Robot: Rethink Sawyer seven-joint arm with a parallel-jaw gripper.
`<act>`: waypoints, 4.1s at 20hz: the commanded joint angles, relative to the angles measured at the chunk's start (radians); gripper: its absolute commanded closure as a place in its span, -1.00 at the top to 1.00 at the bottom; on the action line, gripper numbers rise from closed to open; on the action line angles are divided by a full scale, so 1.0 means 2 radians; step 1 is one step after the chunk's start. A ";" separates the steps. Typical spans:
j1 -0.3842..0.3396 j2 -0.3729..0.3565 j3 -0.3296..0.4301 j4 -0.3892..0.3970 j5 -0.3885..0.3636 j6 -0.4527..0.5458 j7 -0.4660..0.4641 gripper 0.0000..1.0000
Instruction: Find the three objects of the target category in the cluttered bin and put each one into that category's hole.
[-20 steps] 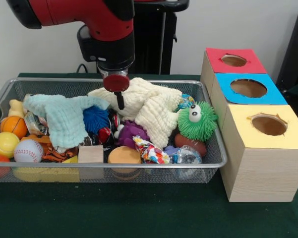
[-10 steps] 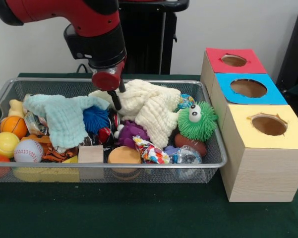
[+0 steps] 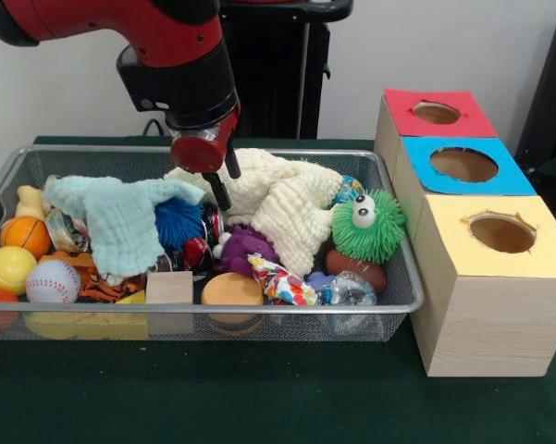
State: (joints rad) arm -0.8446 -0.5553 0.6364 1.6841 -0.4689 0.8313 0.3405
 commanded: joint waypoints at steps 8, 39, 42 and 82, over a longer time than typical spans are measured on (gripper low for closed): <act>-0.021 0.018 0.000 0.045 0.100 -0.128 0.165 1.00; -0.041 0.080 0.008 0.112 0.125 -0.336 0.150 1.00; -0.051 0.098 0.015 0.115 0.115 -0.365 0.148 1.00; -0.114 0.204 0.075 0.122 0.033 -0.464 0.128 1.00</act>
State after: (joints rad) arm -1.0780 -0.1809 0.7382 1.9554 -0.3645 -0.0352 0.3405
